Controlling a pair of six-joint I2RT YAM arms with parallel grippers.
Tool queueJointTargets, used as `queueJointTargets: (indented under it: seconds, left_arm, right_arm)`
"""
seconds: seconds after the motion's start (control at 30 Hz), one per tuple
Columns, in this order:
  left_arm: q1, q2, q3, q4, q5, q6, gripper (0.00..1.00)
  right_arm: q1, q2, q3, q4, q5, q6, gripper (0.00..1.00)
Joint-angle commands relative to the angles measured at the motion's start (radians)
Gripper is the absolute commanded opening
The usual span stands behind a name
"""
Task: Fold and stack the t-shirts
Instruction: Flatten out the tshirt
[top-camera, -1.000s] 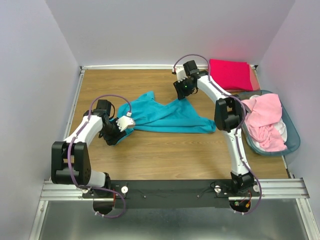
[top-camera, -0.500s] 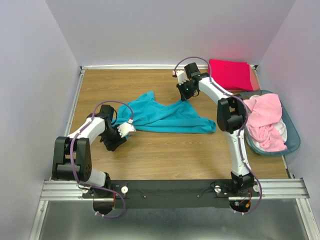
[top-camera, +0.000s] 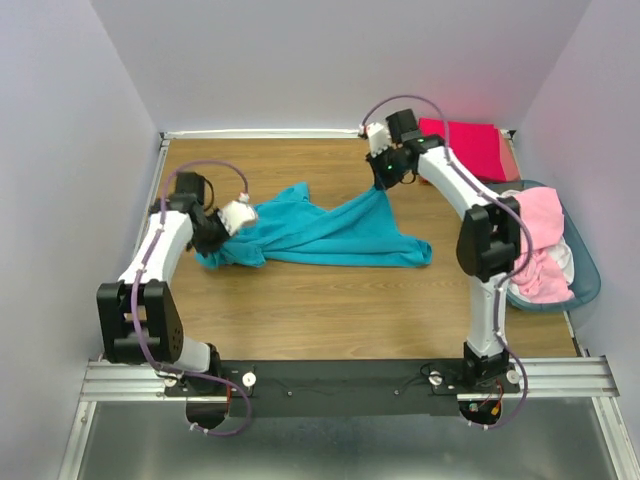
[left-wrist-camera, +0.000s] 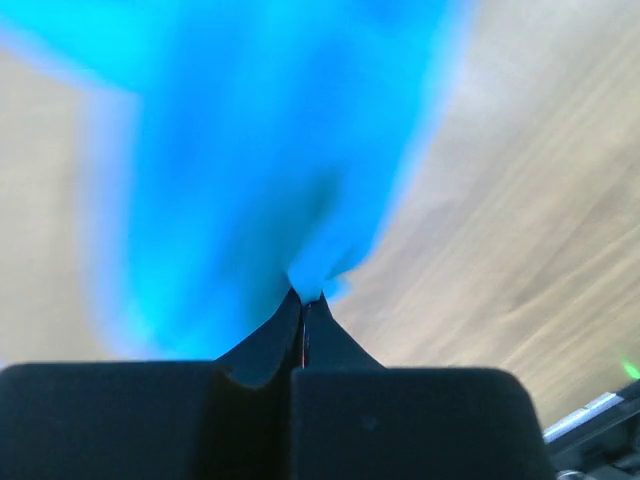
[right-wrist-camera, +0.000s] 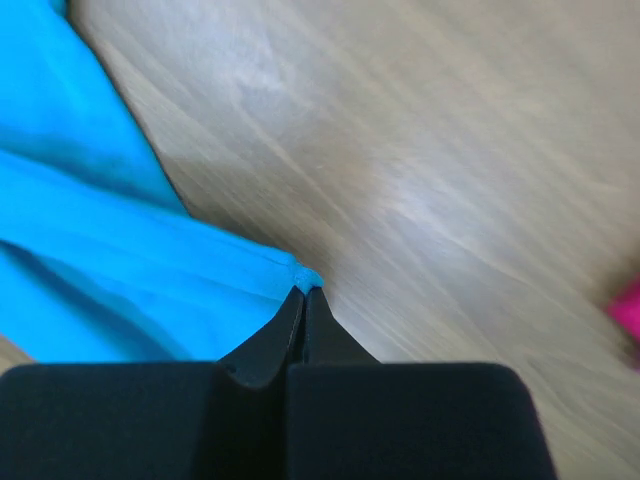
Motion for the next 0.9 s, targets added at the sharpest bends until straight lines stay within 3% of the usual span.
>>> queueJointTargets:
  seconds: [0.0,0.17,0.47,0.87]
  left_arm:
    - [0.088,-0.08,0.232,-0.072,0.138,-0.03,0.0]
    - [0.113,-0.106,0.497,-0.048,0.172,-0.149,0.0]
    - [0.113,-0.192,0.786,0.084,0.109,-0.348,0.0]
    - [0.113,-0.501,0.746,0.273,-0.056,-0.462,0.0]
  right_arm:
    - [-0.05,-0.168,0.028,0.001,0.049,-0.003,0.0]
    - [-0.089,-0.271,0.132,0.004,0.101,0.023,0.01]
    - [-0.103,-0.455,0.306,0.091,0.279,0.017,0.01]
    - [-0.101,-0.791,0.187,0.229,0.34,-0.029,0.01]
